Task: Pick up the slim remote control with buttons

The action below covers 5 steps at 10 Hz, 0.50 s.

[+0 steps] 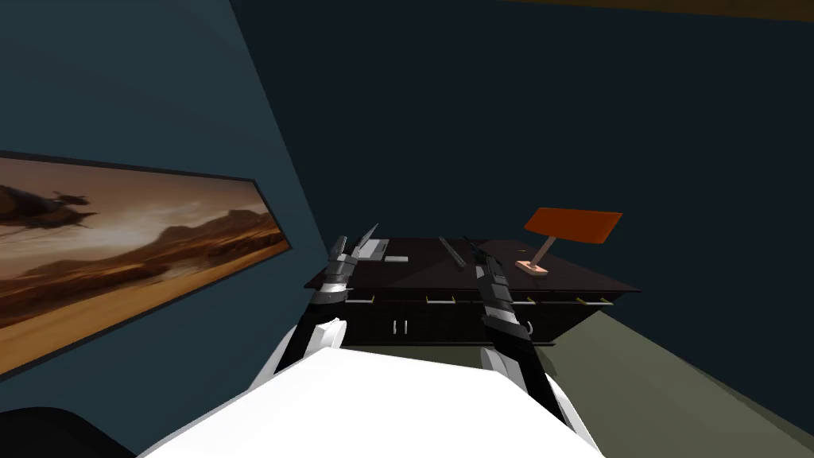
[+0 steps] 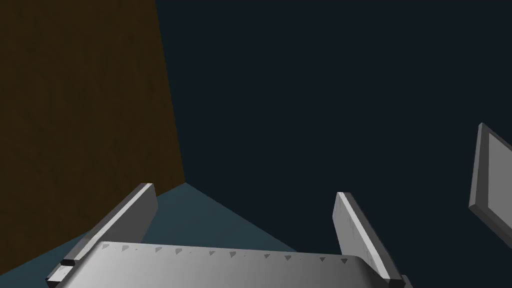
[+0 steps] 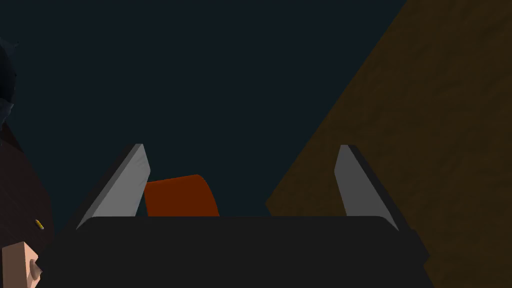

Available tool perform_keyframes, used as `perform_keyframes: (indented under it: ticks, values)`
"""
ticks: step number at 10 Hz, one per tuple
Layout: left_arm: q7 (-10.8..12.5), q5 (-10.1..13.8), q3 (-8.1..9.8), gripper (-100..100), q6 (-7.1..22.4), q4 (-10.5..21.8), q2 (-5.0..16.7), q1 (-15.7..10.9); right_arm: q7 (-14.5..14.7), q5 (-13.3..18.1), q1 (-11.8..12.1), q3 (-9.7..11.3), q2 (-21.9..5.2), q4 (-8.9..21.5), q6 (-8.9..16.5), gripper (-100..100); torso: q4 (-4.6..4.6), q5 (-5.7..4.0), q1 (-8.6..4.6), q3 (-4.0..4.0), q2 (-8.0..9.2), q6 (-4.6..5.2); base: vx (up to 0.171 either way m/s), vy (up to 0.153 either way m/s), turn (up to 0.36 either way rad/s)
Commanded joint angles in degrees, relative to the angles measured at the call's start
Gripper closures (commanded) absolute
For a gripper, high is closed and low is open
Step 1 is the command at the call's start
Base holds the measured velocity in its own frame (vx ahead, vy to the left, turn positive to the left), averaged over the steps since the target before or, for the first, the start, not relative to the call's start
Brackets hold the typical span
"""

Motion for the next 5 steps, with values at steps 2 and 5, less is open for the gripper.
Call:
perform_keyframes:
  ticks: [2,5]
  values:
    - [0.37,0.64,0.92,-100,1.63,1.14,2.90,-0.76,0.00,0.00,0.00,0.00,0.00,0.00,0.00,0,0.00,0.00,-0.01,0.00,0.01,0.01,-0.006,-0.008,-0.069]
    - [1.29,2.20,3.16,-100,5.54,3.94,7.15,-2.52,0.00,0.00,-0.01,0.00,0.00,0.00,0.00,0,0.01,-0.01,-0.04,0.02,0.04,0.01,-0.015,-0.020,-0.126]
